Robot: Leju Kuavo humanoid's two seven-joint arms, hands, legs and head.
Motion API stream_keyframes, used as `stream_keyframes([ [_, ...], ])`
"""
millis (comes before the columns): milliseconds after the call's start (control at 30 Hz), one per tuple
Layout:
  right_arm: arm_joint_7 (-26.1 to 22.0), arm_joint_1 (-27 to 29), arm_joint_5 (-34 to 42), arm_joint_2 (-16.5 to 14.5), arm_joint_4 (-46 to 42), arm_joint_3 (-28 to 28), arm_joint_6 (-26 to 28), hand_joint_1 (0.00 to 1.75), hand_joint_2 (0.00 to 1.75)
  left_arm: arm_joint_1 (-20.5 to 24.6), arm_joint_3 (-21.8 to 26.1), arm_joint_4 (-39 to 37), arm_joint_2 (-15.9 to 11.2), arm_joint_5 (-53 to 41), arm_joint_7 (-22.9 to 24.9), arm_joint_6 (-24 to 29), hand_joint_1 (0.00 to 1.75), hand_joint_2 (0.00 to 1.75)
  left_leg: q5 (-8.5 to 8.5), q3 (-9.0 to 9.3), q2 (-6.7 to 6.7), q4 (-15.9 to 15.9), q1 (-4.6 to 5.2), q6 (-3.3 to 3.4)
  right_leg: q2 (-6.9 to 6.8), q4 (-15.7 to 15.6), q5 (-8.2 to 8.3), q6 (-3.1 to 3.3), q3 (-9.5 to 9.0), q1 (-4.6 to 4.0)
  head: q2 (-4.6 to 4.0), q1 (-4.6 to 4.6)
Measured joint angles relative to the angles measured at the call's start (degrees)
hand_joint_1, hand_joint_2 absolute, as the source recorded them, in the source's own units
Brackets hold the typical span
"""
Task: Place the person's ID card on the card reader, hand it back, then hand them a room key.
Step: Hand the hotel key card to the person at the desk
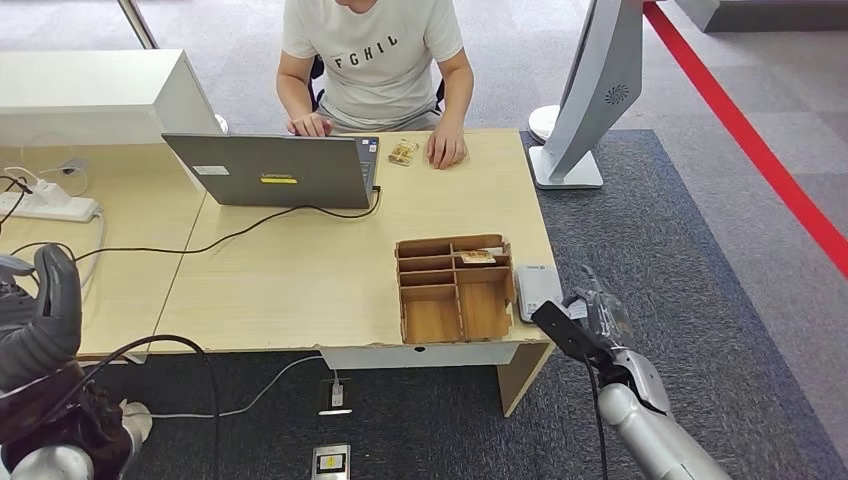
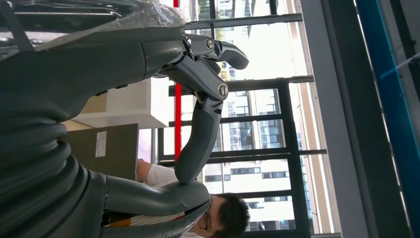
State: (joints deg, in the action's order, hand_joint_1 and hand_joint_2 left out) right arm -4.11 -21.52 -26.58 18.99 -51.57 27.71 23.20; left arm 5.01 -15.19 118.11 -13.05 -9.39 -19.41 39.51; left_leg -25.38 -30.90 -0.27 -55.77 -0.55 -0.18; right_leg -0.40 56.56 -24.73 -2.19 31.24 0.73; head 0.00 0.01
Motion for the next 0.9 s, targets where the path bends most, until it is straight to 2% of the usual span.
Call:
stream_keyframes([
  [300,-0.63,-1.28,0.42,-1.45,1.66,1.3,-0.31,1.75,1.75,-0.23,0.2,0.0,0.09,-0.32,0.05,0.0,0.0,1.75,0.0,0.02,0.0,0.0,0.0,0.0,0.0,0.0,0.0,0.0,0.0,0.0,0.0,0.01],
  [533,-0.48,-1.41,1.3,-1.46,2.15,1.87,1.1,1.75,1.75,-0.18,0.25,-0.02,0.09,0.62,-0.42,-0.01,0.0,1.75,0.0,0.02,0.01,0.0,0.0,0.0,0.0,0.0,0.0,0.0,0.0,0.0,0.0,0.01],
  [900,3.65,-1.48,-0.79,1.38,-1.5,1.6,6.72,1.75,1.75,-0.17,0.31,-0.02,0.13,1.08,-1.6,0.01,0.0,1.75,0.01,0.02,0.01,-0.01,0.02,0.02,0.0,-0.01,0.02,0.0,0.01,0.02,0.0,-0.01],
])
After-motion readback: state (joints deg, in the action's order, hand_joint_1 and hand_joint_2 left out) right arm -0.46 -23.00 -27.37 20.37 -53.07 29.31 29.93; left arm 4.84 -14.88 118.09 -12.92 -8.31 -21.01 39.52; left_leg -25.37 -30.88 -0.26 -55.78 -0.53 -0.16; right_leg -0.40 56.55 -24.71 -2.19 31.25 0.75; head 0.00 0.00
